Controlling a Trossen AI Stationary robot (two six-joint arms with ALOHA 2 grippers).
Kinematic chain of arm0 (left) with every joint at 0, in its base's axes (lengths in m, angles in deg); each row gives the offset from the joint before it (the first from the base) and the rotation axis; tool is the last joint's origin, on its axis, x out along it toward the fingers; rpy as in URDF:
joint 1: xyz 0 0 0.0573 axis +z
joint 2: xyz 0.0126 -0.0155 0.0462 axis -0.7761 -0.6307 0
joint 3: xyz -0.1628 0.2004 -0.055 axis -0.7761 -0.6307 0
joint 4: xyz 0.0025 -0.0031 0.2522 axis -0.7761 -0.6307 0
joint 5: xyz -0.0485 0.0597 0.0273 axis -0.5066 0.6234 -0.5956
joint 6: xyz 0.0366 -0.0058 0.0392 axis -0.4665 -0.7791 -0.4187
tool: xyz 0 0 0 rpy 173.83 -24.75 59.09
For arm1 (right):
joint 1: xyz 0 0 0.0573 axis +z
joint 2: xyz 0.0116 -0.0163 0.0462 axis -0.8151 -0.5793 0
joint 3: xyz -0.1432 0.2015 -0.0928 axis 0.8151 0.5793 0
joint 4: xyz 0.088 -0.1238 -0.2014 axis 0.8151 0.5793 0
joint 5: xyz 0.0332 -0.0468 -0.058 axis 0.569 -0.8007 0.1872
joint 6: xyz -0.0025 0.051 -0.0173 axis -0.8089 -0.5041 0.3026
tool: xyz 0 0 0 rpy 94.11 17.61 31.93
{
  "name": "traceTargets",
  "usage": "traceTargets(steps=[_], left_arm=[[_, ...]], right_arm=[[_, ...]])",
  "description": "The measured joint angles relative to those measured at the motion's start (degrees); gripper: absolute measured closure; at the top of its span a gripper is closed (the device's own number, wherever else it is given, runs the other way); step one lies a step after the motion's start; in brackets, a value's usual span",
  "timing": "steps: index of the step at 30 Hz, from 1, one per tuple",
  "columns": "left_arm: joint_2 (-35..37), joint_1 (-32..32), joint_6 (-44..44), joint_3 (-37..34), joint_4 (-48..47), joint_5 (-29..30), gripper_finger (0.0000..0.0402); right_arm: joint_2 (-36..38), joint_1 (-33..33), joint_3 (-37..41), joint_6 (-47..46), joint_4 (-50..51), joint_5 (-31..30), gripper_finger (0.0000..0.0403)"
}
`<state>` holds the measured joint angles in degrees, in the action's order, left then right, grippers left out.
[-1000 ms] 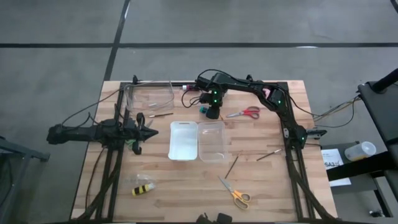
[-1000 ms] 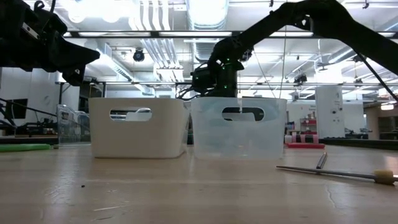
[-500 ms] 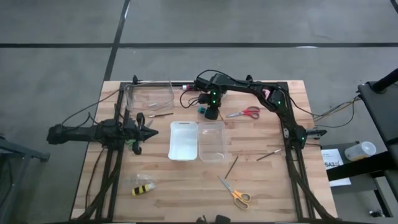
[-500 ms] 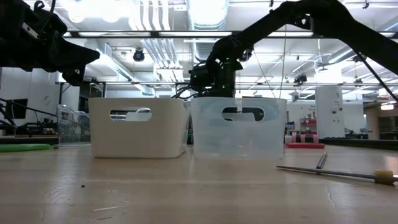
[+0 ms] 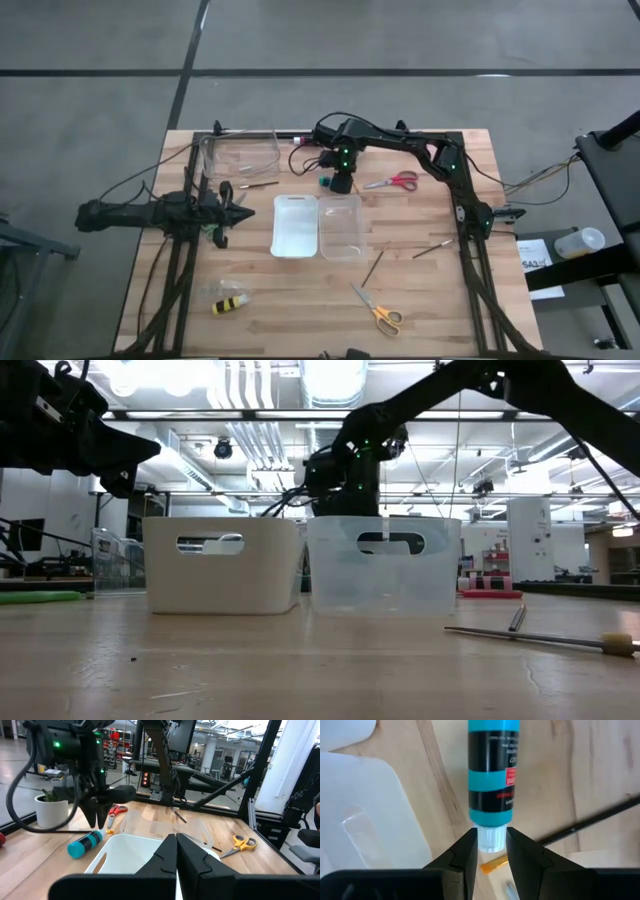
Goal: Pick & Place Paint Supplies
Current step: Put the blue paint bottle into the white bin
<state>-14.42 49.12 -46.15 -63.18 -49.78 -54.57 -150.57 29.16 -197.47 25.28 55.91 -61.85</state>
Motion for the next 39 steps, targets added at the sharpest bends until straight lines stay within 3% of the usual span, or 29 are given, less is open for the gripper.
traceTargets(steps=[14,26,33,39], left_arm=[[0.0,0.0,0.0,0.0,0.0,0.0,0.0400],[0.0,0.0,0.0,0.0,0.0,0.0,0.0400],[0.0,0.0,0.0,0.0,0.0,0.0,0.0400],[0.0,0.0,0.0,0.0,0.0,0.0,0.0400]], right_arm=[[-0.6,0.1,1.2,-2.7,-2.3,0.3,0.0301],[-0.1,1.8,1.4,2.1,-2.7,-1.4,0.0124],[0.0,2.6,4.5,10.6,-7.3,-6.8,0.0107],[0.3,2.5,8.7,11.4,-12.4,-6.5,0.0106]])
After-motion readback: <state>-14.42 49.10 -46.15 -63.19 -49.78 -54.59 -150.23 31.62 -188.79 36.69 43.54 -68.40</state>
